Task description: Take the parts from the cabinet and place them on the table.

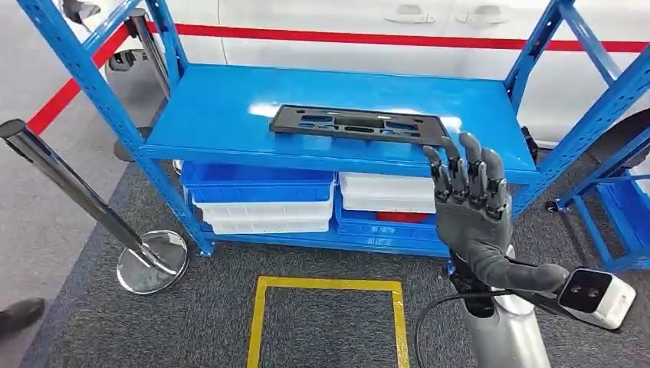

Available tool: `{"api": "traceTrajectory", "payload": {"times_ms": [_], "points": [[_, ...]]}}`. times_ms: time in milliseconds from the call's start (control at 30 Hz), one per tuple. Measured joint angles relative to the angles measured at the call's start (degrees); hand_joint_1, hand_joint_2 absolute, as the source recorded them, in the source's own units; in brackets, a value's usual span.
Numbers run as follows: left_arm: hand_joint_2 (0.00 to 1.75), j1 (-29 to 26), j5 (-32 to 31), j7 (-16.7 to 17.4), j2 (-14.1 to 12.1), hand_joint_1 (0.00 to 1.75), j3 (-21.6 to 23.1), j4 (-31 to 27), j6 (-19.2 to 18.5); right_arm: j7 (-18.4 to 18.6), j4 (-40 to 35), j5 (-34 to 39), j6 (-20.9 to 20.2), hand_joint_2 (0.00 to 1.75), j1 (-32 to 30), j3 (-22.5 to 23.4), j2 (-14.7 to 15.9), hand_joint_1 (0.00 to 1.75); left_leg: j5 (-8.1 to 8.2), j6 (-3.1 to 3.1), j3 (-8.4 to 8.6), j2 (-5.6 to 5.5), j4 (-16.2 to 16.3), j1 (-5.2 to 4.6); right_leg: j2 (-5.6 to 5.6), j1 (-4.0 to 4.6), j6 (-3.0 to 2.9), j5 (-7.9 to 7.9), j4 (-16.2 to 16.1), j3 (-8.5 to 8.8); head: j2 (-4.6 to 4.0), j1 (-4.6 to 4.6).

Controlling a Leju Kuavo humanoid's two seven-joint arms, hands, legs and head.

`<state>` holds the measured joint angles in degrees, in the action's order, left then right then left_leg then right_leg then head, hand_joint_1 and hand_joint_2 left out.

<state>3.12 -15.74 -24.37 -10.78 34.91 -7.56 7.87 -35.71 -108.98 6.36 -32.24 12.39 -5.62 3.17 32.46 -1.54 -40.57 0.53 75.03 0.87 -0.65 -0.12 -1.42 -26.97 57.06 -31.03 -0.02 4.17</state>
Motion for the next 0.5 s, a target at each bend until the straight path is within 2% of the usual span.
{"api": "traceTrajectory", "payload": {"times_ms": [33,67,100,133,167,233,300,333,433,467,500], "points": [[0.00,0.0,0.0,0.0,0.0,0.00,0.0,0.0,0.0,0.0,0.0,0.0,0.0,0.00,-0.1,0.0,0.1,0.00,-2.89,-0.37,1.39,0.02,-3.7,0.33,0.27,-0.26,0.33,-0.44,0.1,0.48,0.00,0.00],[0.00,0.1,0.0,0.0,-0.1,0.00,0.0,0.0,0.0,0.0,0.0,0.0,0.0,0.00,-0.2,-0.1,0.2,0.00,-5.95,-0.69,3.50,0.02,-8.6,0.62,0.47,-0.54,0.71,-0.98,0.4,1.02,0.00,0.00],[0.00,0.1,0.0,0.0,-0.2,0.00,0.0,0.1,0.0,0.0,0.0,0.0,0.0,0.00,-0.2,-0.2,0.3,0.00,-8.28,-0.96,5.43,0.00,-13.6,1.01,0.57,-0.64,1.19,-1.74,0.8,1.38,0.00,0.00],[0.00,0.2,0.0,0.0,-0.2,0.00,0.0,0.1,-0.1,0.0,0.0,0.0,0.0,0.00,-0.2,-0.2,0.3,0.00,-6.55,-0.95,6.02,-0.26,-14.1,0.42,0.68,-0.44,1.77,-2.21,1.2,1.27,0.00,0.00],[0.00,0.5,0.0,-0.1,-0.2,0.00,0.1,0.1,-0.1,0.0,-0.2,0.0,0.1,0.00,-0.3,-0.2,0.4,0.00,-5.96,0.60,6.62,-0.26,-15.0,0.55,0.91,-0.47,2.11,-2.53,1.4,1.13,0.00,-0.02],[0.00,0.5,0.0,-0.2,-0.2,0.00,0.1,0.1,-0.2,0.0,-0.5,0.0,0.1,0.00,-0.4,-0.2,0.5,0.00,-5.52,1.71,6.43,-0.19,-15.4,0.20,0.98,-0.48,2.71,-2.32,1.1,1.58,0.00,0.00],[0.00,0.5,0.1,-0.2,-0.2,0.00,0.2,0.1,-0.2,0.0,-0.5,-0.2,0.2,0.00,-0.4,-0.3,0.6,0.00,-5.38,2.50,7.70,-0.33,-15.9,0.40,0.86,-0.67,3.22,-2.68,1.9,1.57,0.00,-0.04],[0.00,0.5,0.1,-0.2,-0.3,0.00,0.4,0.1,-0.2,0.0,-0.6,-0.2,0.2,0.00,-0.4,-0.3,0.6,0.00,-5.14,2.83,8.30,-0.34,-16.2,0.36,0.78,-0.75,3.35,-3.05,4.6,0.23,0.00,-0.02],[0.00,0.6,0.1,-0.2,-0.4,0.00,0.6,0.1,-0.2,0.0,-0.6,-0.2,0.3,0.00,-0.7,-0.3,0.8,0.00,-4.05,3.21,9.83,-0.44,-16.6,0.08,0.78,-0.69,3.58,-6.69,17.0,-8.44,0.00,-0.02],[0.00,0.5,0.1,-0.2,-0.4,0.00,0.7,0.1,-0.2,0.0,-0.6,-0.2,0.4,0.00,-0.9,-0.3,0.8,0.00,-3.46,3.22,10.53,-0.54,-16.7,-0.06,0.77,-0.64,3.49,-7.09,18.9,-10.70,0.00,0.00],[0.00,0.5,0.0,-0.2,-0.4,0.00,0.8,0.1,-0.2,0.0,-0.6,-0.3,0.5,0.00,-1.0,-0.3,0.8,0.00,-2.84,3.24,11.47,-0.69,-16.8,-0.22,0.77,-0.59,3.26,-6.47,18.3,-11.67,0.00,-0.02]]}}
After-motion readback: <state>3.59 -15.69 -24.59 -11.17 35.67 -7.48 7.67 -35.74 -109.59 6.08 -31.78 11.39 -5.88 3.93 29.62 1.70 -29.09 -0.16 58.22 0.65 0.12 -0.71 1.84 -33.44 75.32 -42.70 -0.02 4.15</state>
